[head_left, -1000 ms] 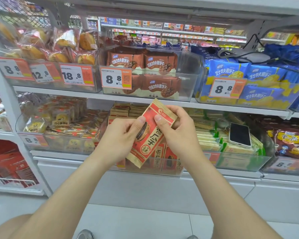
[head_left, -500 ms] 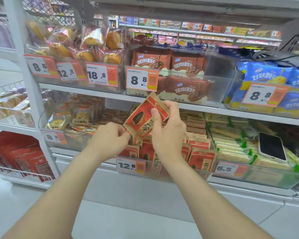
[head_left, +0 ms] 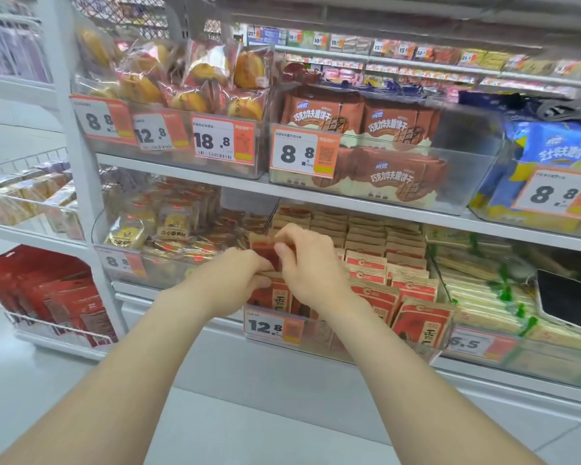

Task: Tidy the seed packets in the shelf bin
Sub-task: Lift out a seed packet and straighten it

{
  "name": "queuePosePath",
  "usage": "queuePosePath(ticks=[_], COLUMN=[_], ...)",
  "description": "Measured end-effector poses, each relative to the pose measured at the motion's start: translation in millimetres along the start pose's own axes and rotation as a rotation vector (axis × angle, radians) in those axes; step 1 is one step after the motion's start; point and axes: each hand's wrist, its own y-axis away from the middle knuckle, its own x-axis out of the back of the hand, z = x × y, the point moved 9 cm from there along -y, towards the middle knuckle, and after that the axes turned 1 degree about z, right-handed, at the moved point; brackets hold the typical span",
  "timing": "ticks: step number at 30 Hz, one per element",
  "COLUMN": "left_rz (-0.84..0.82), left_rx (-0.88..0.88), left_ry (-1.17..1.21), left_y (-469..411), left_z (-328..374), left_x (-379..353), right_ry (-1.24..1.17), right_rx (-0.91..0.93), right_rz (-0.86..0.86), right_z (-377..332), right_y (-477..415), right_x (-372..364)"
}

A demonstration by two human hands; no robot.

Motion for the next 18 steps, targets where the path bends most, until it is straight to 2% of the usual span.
queuePosePath(ticks=[3, 6, 11, 13, 16, 18], left_rz=[0.024, 0.038, 0.233, 0.183, -0.004, -0.051], left_rx=[0.004, 0.004, 0.026, 0.009, -0.004, 0.026], left_ry=[0.001, 0.023, 0.082, 0.035, -0.025, -0.037], left_y=[-1.2, 3.5, 10.8, 11.7, 10.8, 9.8], left_z=[-1.2, 2.4, 4.6, 9.8, 13.5, 9.4], left_x=[4.4, 7.2, 32.1, 28.2, 6.8, -0.5], right_ry=[0.210, 0.187, 0.233, 0.235, 0.201, 0.143], right_rx=[-0.057, -0.196, -0.182, -0.167, -0.177, -0.211], right_rz=[-0.089, -0.201, -0.352, -0.374, -0.392, -0.338], right_z=[6.3, 23.9, 27.0, 25.8, 24.8, 27.9], right_y=[-4.5, -6.2, -2.3, -3.0, -4.7, -7.2], right_x=[-2.7, -7.9, -19.5, -19.5, -19.4, -18.8])
